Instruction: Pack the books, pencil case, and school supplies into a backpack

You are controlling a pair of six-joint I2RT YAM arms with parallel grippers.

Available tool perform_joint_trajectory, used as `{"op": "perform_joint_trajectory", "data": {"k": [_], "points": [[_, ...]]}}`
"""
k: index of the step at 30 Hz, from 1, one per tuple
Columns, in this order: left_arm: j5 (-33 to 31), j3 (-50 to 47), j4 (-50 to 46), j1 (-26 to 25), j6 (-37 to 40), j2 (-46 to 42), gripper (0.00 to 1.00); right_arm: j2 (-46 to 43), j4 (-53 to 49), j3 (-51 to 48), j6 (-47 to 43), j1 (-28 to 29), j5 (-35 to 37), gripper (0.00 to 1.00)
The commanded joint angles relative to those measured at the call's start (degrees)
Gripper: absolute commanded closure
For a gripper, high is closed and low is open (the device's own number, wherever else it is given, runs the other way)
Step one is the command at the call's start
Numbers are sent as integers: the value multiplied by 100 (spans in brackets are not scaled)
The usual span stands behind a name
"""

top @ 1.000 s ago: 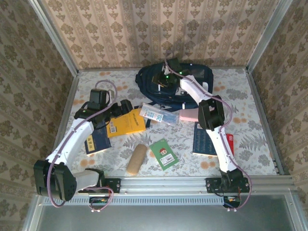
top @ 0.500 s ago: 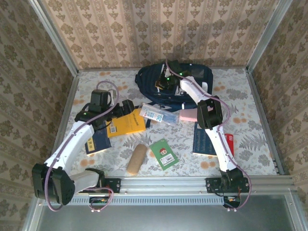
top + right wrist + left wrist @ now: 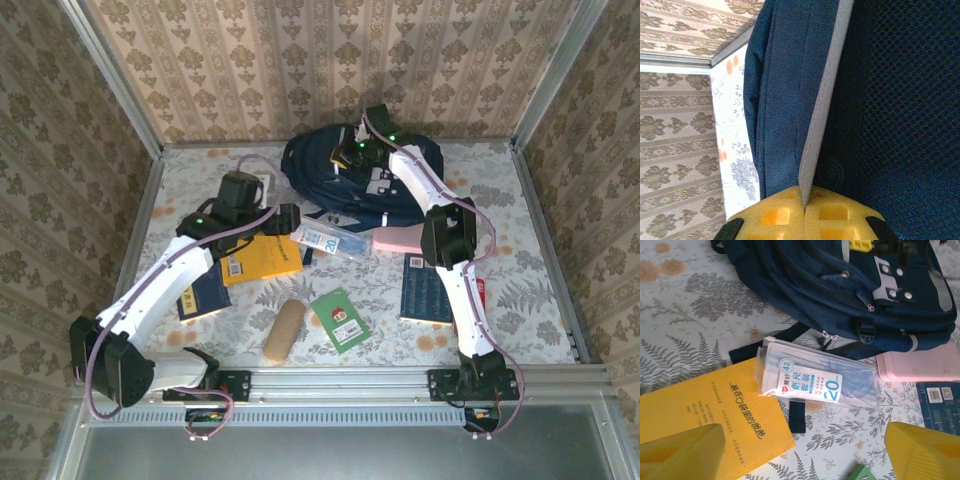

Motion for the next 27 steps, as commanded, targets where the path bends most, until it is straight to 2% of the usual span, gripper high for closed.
{"op": "perform_joint_trajectory", "data": {"k": [1, 5, 9, 12, 14, 18, 23, 27], "points": [[-679, 90, 147, -275, 423, 150, 18, -680, -69, 286, 347, -25, -370, 100], [-957, -502, 1351, -470, 706, 92, 29, -968, -286, 279, 411, -55, -397, 100], [-1217, -828, 2320, -702, 1564, 295, 33, -1226, -329, 216, 548, -78, -527, 100], [-695, -894, 2876, -787, 2359, 605, 40, -1378, -349, 182, 629, -90, -648, 100], [-704, -873, 3122, -857, 2628, 879, 40, -1484, -314, 85, 682, -99, -731, 100], [-476, -1083, 3868, -830, 2836, 1256, 40, -1824, 85, -435, 872, -100, -881, 100], [-86, -1672, 5328, -714, 2964, 1485, 43, -2215, 633, -1123, 1089, -91, -966, 100], [706, -1856, 5742, -409, 3053, 1715, 44, -2389, 824, -1468, 1104, -92, -1006, 100]]}}
